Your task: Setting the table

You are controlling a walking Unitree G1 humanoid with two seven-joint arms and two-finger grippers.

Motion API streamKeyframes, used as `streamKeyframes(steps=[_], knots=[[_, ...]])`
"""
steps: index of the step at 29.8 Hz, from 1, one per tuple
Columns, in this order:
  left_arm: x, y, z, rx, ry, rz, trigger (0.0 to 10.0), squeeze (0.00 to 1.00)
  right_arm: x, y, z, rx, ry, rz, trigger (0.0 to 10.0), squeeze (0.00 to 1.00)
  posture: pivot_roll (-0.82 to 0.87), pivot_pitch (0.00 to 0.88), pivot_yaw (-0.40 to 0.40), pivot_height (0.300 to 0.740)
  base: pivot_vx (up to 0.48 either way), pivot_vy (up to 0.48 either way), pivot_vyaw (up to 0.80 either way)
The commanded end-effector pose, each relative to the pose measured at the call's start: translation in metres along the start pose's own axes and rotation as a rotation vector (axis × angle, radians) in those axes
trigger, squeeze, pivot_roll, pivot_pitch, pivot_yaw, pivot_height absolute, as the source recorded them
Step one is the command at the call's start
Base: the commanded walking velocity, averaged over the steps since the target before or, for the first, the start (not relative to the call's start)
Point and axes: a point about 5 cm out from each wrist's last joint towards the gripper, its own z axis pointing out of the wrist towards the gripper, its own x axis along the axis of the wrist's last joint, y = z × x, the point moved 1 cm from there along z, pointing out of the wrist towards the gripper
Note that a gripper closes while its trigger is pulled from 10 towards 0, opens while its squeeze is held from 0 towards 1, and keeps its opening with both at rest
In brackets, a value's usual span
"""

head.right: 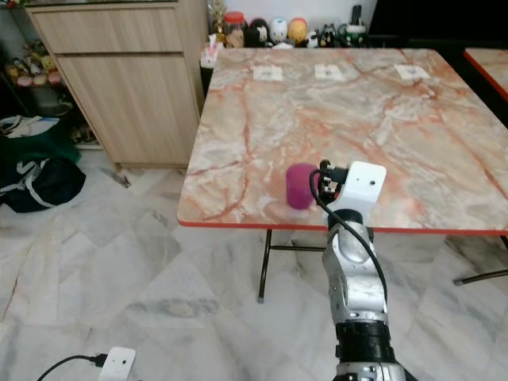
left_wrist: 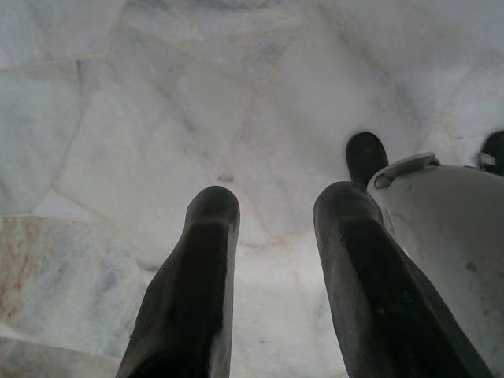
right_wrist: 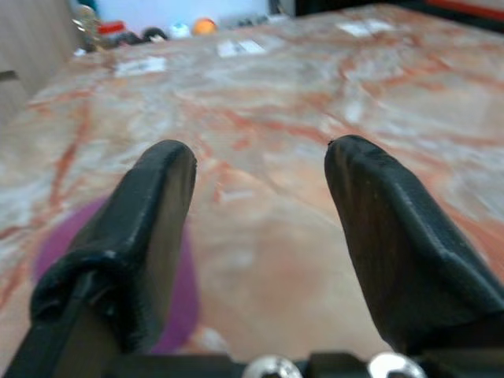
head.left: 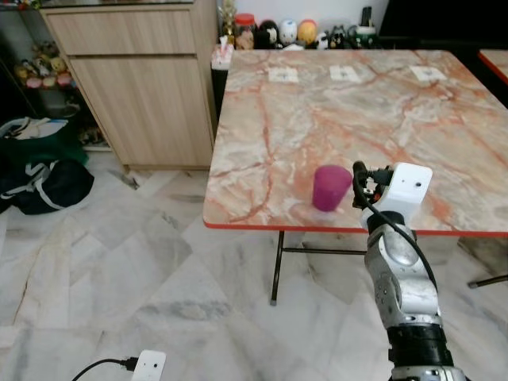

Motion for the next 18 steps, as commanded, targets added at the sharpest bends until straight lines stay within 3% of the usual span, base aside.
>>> streamKeyframes(steps=[1, 7, 12, 18], knots=[[-0.007, 0.001, -0.001, -0.002, -0.025, -0.005, 10.0, 0.0, -0.003, -0.002, 0.003, 0.006, -0.036, 0.035, 10.0, 0.0, -0.08, 0.105, 0.033, 0.74, 0.0, 0.0, 0.0], [-0.007, 0.0, -0.001, -0.003, -0.025, -0.005, 10.0, 0.0, -0.006, -0.004, 0.015, 0.022, -0.096, 0.093, 10.0, 0.0, -0.07, 0.108, 0.036, 0.74, 0.0, 0.0, 0.0], [-0.006, 0.0, -0.001, -0.003, -0.023, 0.022, 10.0, 0.0, 0.0, -0.007, 0.02, 0.046, -0.083, 0.09, 10.0, 0.0, -0.06, 0.106, 0.034, 0.74, 0.0, 0.0, 0.0], [-0.008, -0.001, -0.001, 0.004, -0.028, 0.01, 10.0, 0.0, -0.001, -0.014, 0.018, 0.083, -0.083, 0.101, 10.0, 0.0, -0.06, 0.108, 0.038, 0.74, 0.0, -0.229, 0.0]])
